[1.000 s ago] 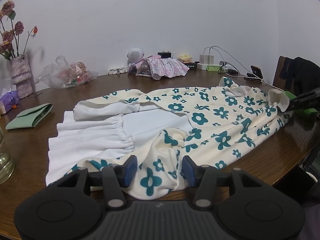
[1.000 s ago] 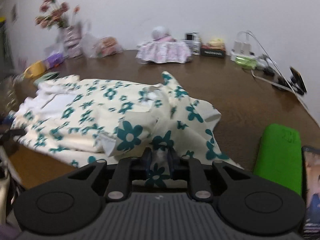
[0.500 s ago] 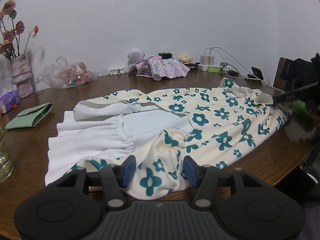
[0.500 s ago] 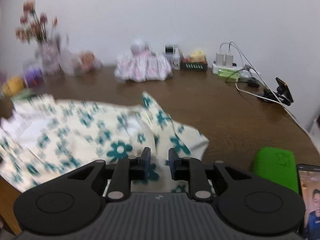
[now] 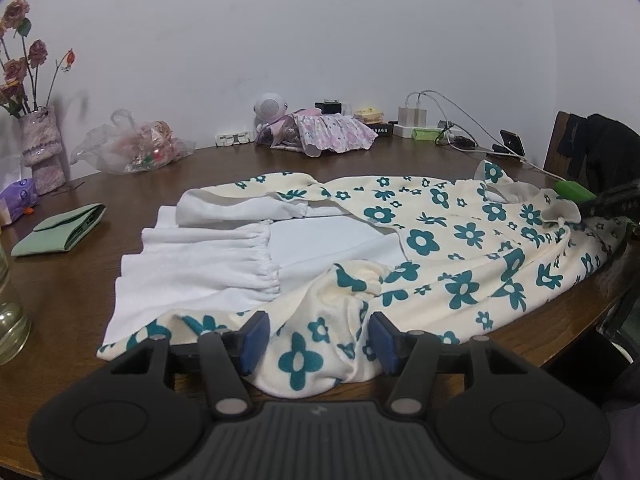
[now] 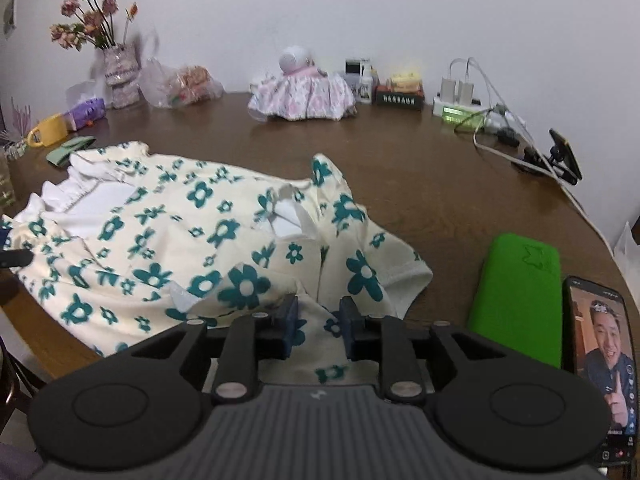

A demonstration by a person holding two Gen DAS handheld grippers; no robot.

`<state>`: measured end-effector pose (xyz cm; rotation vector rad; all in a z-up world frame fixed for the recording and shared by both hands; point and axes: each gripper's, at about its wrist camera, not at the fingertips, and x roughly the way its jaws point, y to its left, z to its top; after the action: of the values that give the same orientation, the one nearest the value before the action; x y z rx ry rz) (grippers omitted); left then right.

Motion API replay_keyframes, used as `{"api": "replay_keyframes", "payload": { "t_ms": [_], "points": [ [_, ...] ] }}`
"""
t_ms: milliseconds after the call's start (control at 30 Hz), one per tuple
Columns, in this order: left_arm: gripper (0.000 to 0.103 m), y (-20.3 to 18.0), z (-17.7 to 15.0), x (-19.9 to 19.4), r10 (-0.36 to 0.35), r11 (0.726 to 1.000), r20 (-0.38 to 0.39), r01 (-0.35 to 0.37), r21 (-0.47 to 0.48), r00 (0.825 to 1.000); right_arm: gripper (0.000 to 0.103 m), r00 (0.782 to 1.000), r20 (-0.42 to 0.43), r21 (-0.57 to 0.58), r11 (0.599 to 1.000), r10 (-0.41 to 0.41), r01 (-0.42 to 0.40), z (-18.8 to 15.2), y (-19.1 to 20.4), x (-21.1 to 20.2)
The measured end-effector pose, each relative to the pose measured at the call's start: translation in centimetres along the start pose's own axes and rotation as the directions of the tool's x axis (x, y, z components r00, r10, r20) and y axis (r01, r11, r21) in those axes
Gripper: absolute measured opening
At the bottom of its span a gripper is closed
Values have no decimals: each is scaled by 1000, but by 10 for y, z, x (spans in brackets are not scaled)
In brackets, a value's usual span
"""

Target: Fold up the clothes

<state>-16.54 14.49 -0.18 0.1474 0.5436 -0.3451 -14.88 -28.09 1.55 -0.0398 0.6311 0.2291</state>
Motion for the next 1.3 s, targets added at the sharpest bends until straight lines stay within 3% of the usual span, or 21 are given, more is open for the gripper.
{"api": "replay_keyframes", "payload": {
  "t_ms": [300,433,467,567,667,867,900,1067,1300],
  "points": [
    [56,0,-1,1,3,1000,3,-3,0,1000,21,995,48,11,996,89,-90,8,17,13],
    [56,0,-1,0,0,1000,3,0,2,1000,21,997,39,-4,997,71,-71,8,19,13],
    [56,0,-1,0,-2,1000,4,2,2,1000,23,996,52,-4,998,70,-70,7,14,7],
    [57,1,-1,0,-6,1000,8,6,1,1000,51,996,74,-14,999,50,-49,4,-1,-6],
    [59,0,-1,1,-8,1000,11,8,0,1000,51,997,63,-19,999,43,-42,-1,-14,-11],
    [61,-1,-2,1,-8,1000,14,8,-1,1000,51,988,57,-36,990,141,-140,0,-7,-5],
    [61,-1,-2,1,-8,1000,15,8,-2,1000,50,989,43,-27,990,142,-141,1,-6,0],
    [61,-2,-1,1,-5,1000,11,5,0,1000,8,992,-27,52,992,121,-119,4,-12,8],
    [61,-1,-1,2,-13,1000,11,13,1,1000,2,992,-66,81,991,111,-105,3,-20,-15]
  ]
}}
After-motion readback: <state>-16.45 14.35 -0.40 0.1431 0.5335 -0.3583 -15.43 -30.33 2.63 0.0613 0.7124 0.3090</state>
